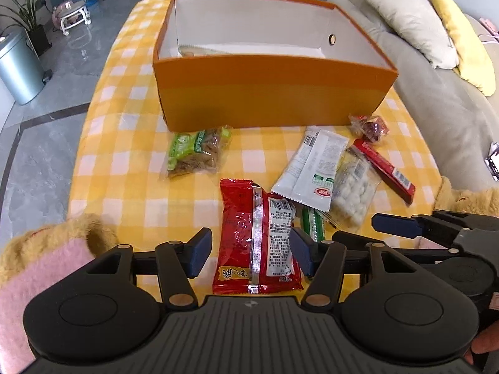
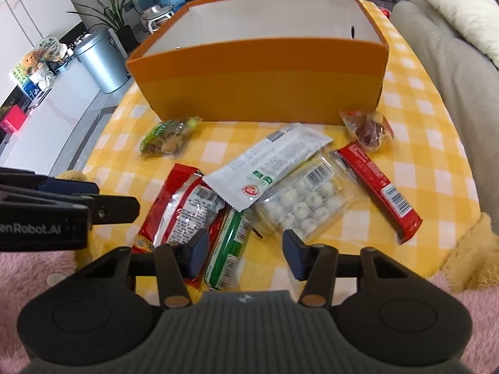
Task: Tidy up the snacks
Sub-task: 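Lower both tools to the remaining snacks in front of the box, then grasp the red-white packet with the left tool while the right tool grasps the clear bag of white balls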
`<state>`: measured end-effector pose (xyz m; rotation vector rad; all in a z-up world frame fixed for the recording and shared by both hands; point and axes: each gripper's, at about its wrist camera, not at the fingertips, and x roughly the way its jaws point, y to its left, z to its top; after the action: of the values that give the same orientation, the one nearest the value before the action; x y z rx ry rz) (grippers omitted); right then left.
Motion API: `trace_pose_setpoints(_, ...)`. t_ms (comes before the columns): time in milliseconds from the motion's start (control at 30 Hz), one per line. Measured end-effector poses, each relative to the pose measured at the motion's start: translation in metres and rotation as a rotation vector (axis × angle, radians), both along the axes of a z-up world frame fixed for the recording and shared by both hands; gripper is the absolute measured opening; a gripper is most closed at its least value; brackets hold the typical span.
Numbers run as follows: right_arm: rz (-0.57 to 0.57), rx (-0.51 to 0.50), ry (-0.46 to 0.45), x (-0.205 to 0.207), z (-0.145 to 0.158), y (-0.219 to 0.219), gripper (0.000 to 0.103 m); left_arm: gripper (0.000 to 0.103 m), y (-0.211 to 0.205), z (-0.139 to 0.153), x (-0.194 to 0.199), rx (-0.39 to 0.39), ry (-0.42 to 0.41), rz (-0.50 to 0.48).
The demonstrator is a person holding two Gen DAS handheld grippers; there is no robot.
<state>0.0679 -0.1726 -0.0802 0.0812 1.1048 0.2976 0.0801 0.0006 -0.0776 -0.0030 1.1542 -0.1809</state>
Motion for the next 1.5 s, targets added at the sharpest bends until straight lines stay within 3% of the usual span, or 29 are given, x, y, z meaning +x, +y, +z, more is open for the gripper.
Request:
trace_pose_setpoints(133,-0.012,-0.004,0.019,0.005,-0.009,-0.005,0.051,0.073,-0.007,-0.019,0.011,0.006,0.061,-0.01)
trace_pose_setpoints(267,-0.037,0.02,0.063,0.008,-0.019,-0.013,0.043,0.075,-0.013,-0.037,0.021,0.019,0.106,-0.015)
trace_pose_setpoints(433,-0.057,0.006,0.025,0.01,-0.016,-0.022,0.044,0.077,-0.021,-0.053,0.025,0.066,0.129,-0.03)
trace_pose_setpoints(600,-0.081,-0.02,0.011,0.016,-0.02,-0.028,0.057,0.083,-0.024,-0.06,0.027,0.074,0.116,-0.022)
trace_pose_setpoints(800,-0.183,0.032,0.01,0.029,-0.026,-0.036,0.06,0.086,-0.027,-0.066,0.031,0.075,0.108,-0.01)
trace_pose_setpoints(1100,-0.356,0.114,0.109,0.052,-0.045,-0.042,0.065,0.087,-0.03,-0.075,0.036,0.088,0.111,-0.01)
trace_pose_setpoints(1400,-0.294,-0.004,0.088,0.059,-0.051,-0.02,0.069,0.089,-0.031,-0.076,0.038,0.096,0.102,-0.016)
trace_pose_setpoints(1500,-0.245,-0.047,0.066,0.057,-0.052,-0.016,0.065,0.09,-0.029,-0.076,0.038,0.092,0.103,-0.017)
